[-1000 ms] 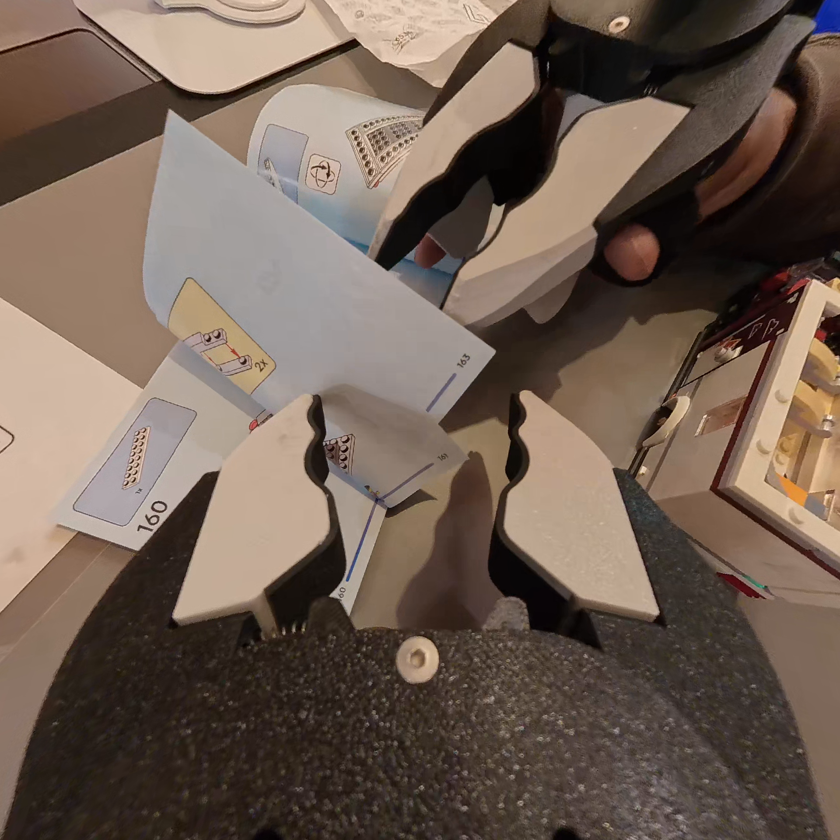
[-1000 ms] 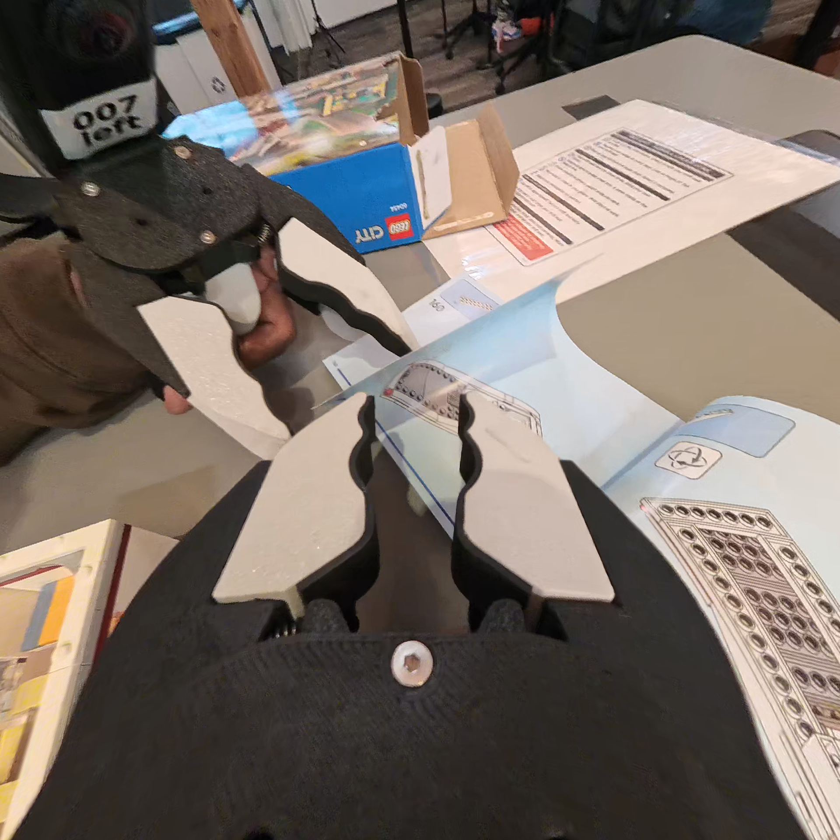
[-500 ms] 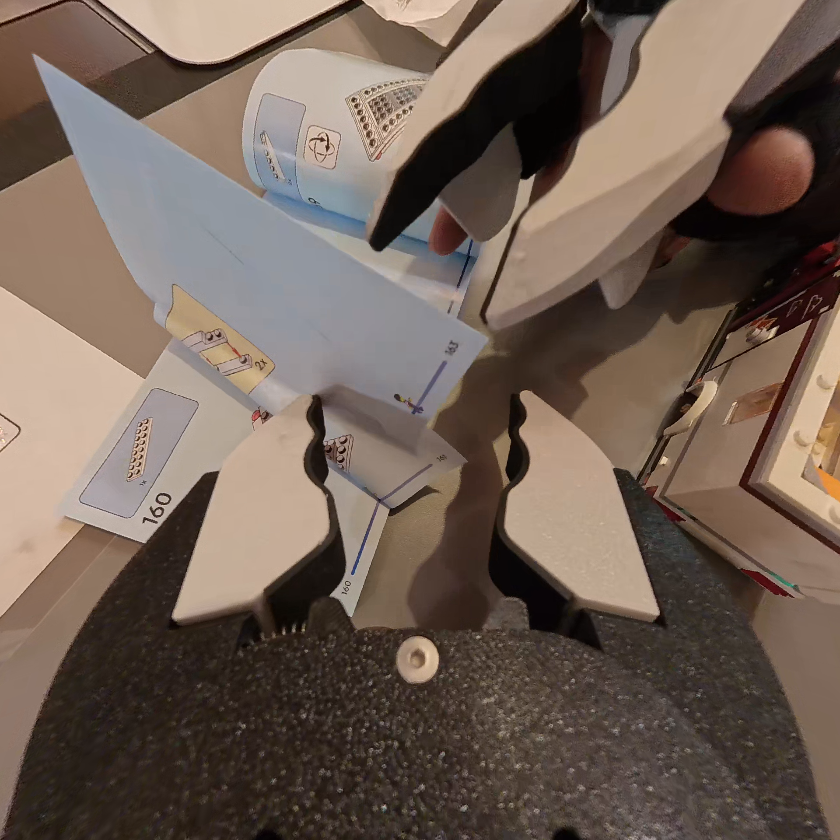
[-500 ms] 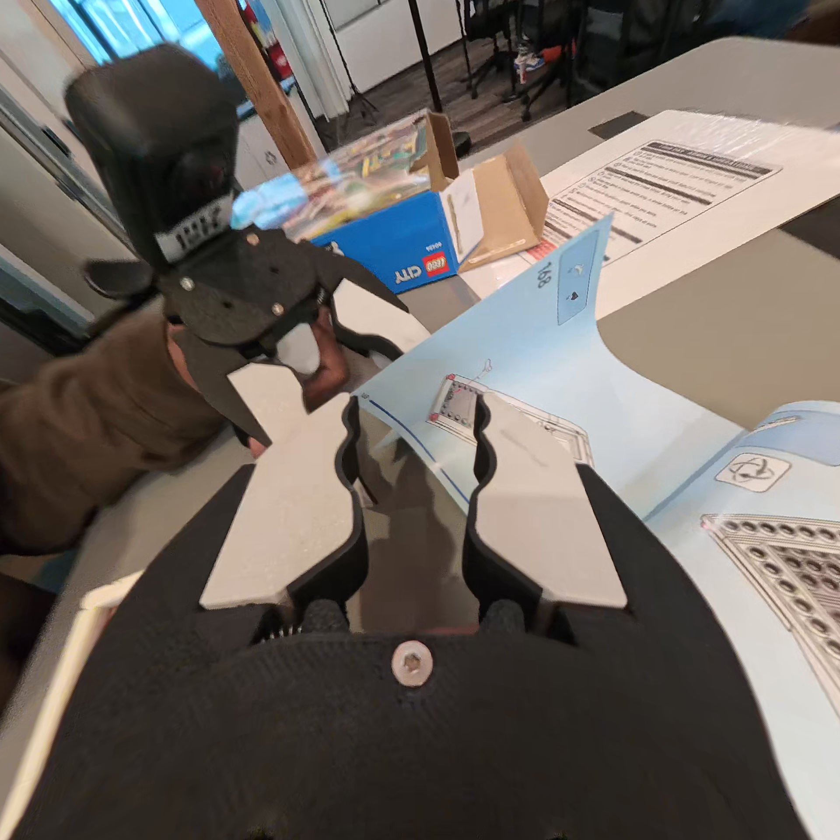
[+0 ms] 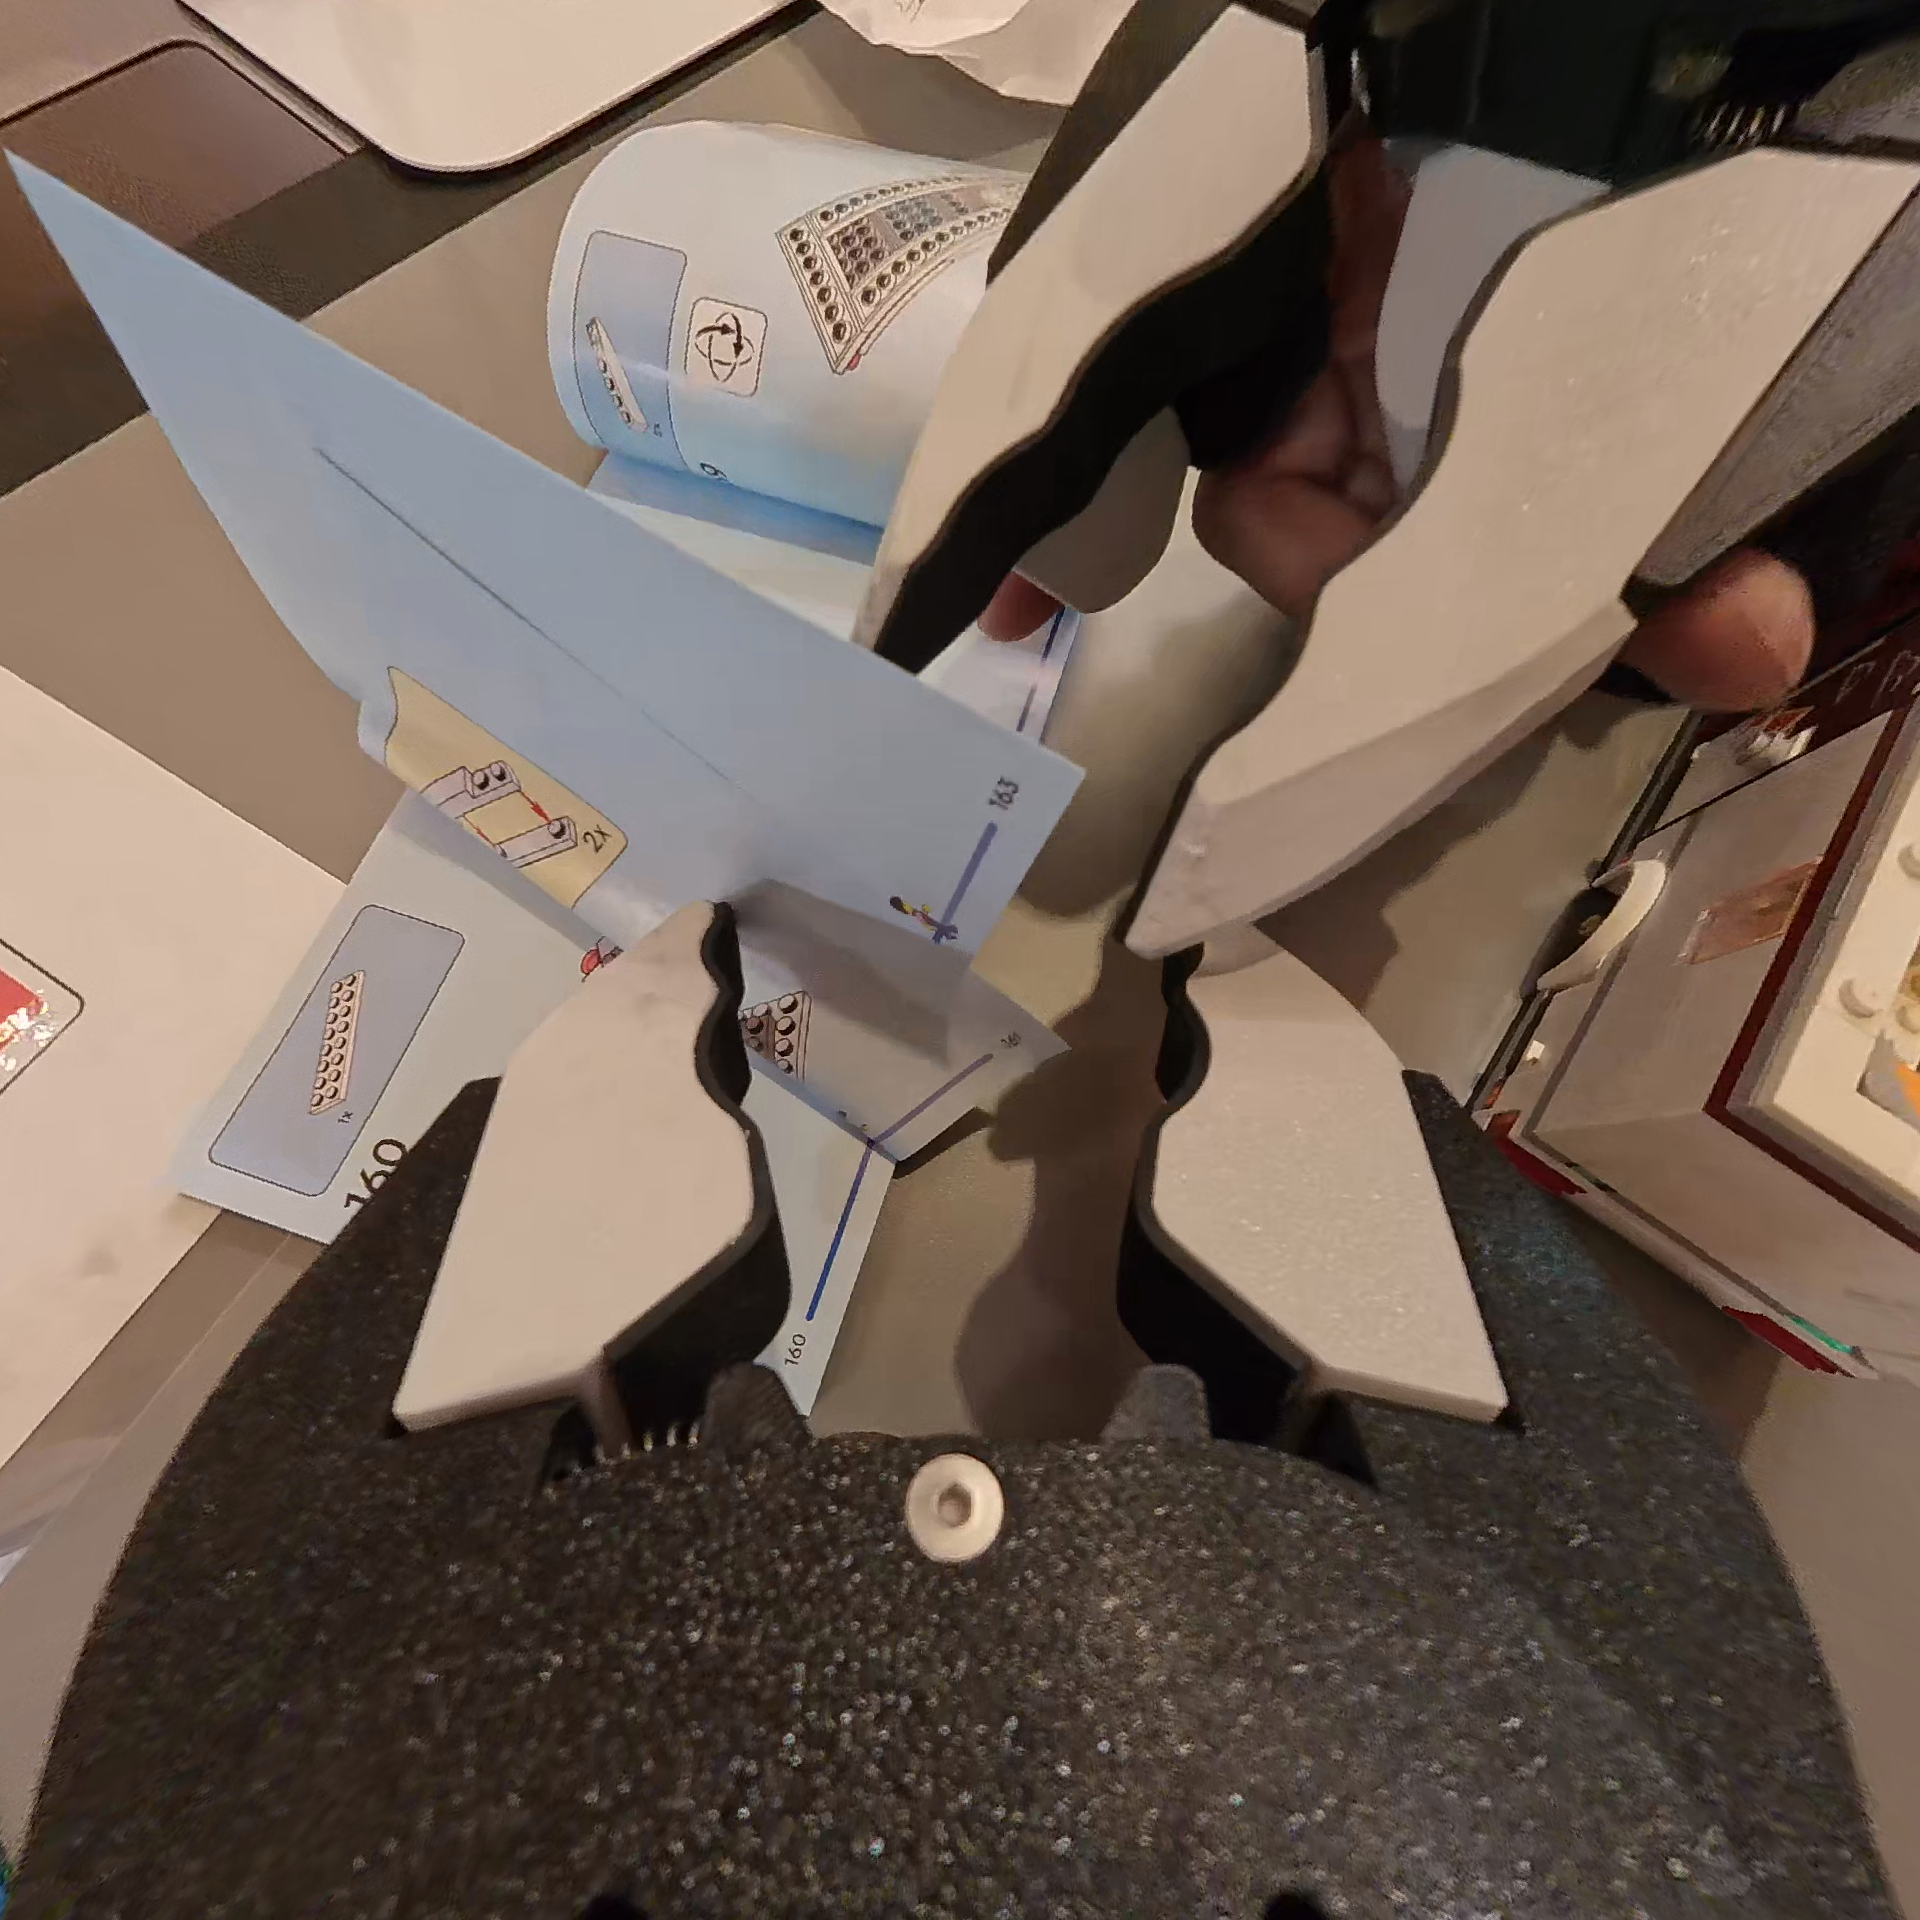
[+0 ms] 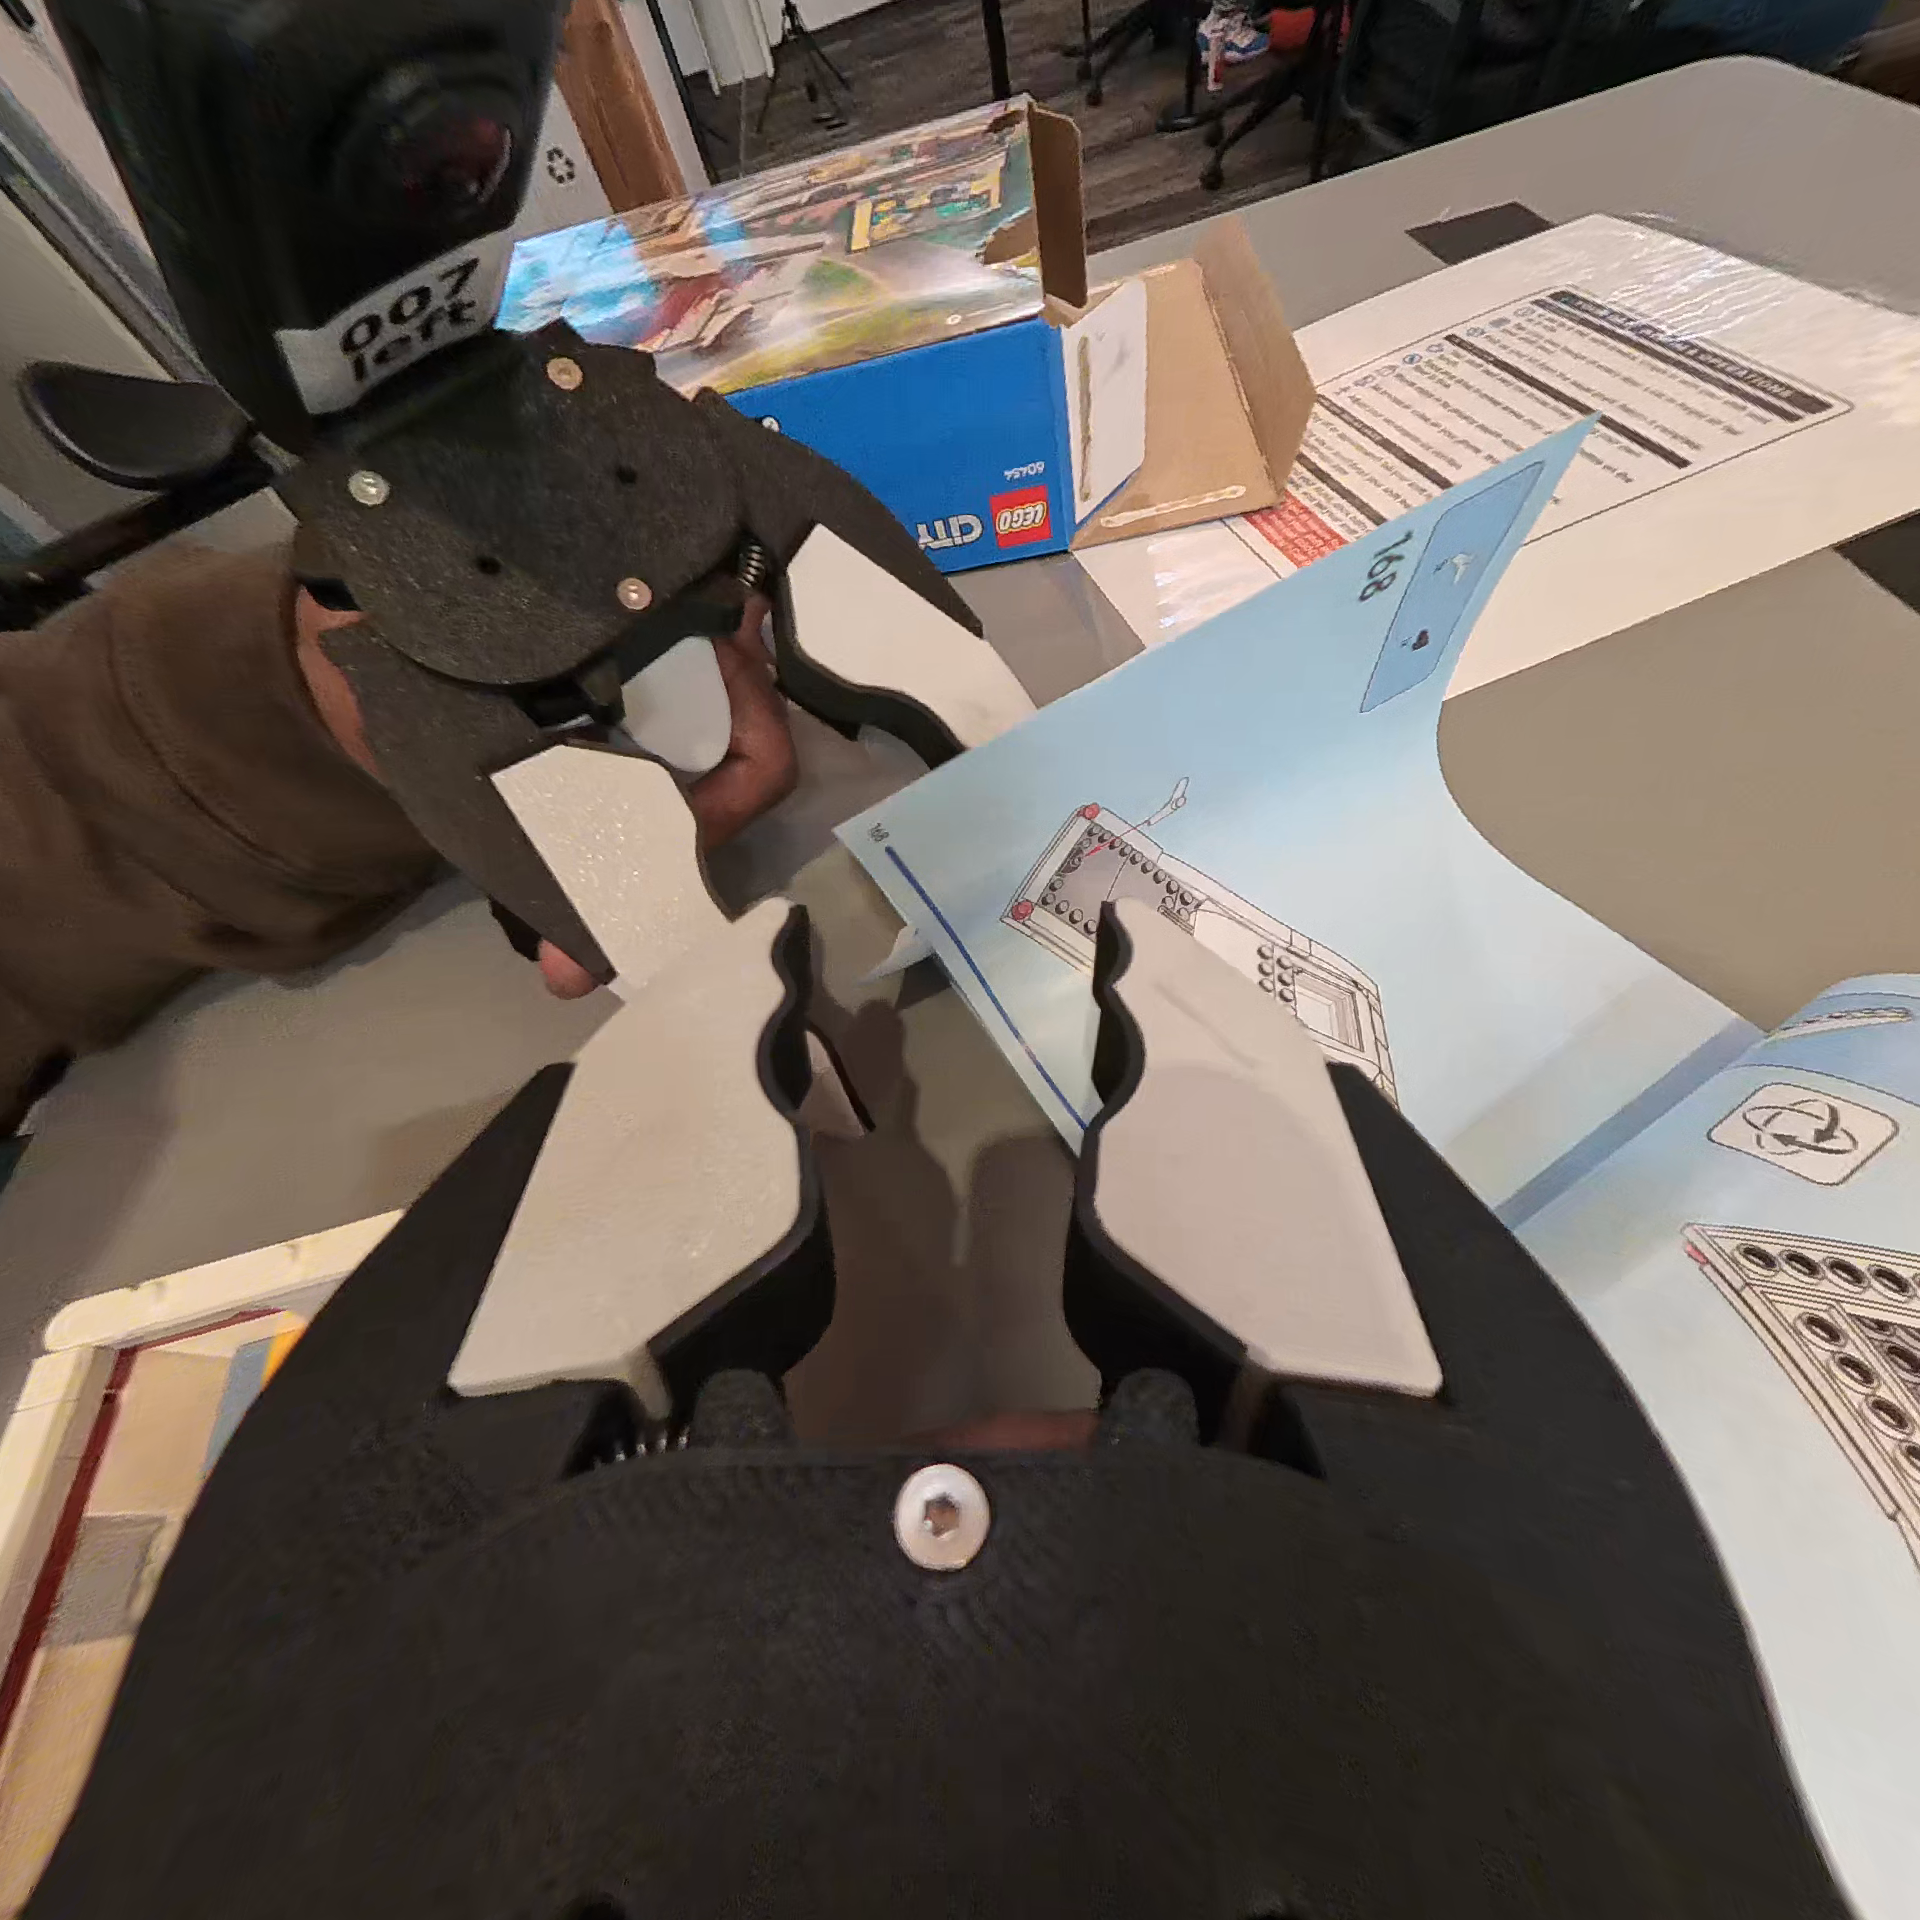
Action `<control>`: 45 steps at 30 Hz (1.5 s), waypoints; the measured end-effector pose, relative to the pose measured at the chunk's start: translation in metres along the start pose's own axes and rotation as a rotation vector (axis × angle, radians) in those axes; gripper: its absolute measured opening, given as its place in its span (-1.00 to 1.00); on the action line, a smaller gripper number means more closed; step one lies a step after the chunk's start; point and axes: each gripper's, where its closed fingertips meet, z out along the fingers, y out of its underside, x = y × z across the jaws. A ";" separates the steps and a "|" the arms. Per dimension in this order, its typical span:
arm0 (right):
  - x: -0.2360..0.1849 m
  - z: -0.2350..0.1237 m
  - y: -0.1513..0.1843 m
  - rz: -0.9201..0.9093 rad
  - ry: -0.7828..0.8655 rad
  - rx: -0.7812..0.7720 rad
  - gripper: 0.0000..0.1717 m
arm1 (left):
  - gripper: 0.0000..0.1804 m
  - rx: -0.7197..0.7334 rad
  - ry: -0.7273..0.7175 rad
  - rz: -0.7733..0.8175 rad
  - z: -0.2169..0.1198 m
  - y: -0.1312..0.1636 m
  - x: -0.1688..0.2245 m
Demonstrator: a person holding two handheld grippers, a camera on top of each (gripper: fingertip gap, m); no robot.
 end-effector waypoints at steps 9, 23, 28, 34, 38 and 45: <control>-0.023 0.012 -0.011 -0.169 -0.086 0.049 -0.61 | -0.13 -0.004 0.020 0.010 -0.002 0.001 0.001; -0.023 0.024 -0.015 -0.225 -0.070 0.038 -0.59 | -0.13 -0.024 0.031 0.011 -0.007 0.008 -0.004; -0.023 0.025 -0.015 -0.227 -0.061 0.036 -0.60 | -0.13 -0.028 0.030 0.009 -0.006 0.009 -0.004; -0.023 0.025 -0.014 -0.231 -0.056 0.034 -0.61 | -0.13 -0.030 0.031 0.009 -0.006 0.009 -0.004; -0.022 0.024 -0.015 -0.252 -0.046 0.043 -0.58 | -0.13 -0.027 0.030 0.014 -0.005 0.008 -0.003; -0.017 0.016 -0.021 -0.316 0.027 0.098 -0.46 | -0.13 0.005 0.004 0.033 -0.005 0.000 -0.003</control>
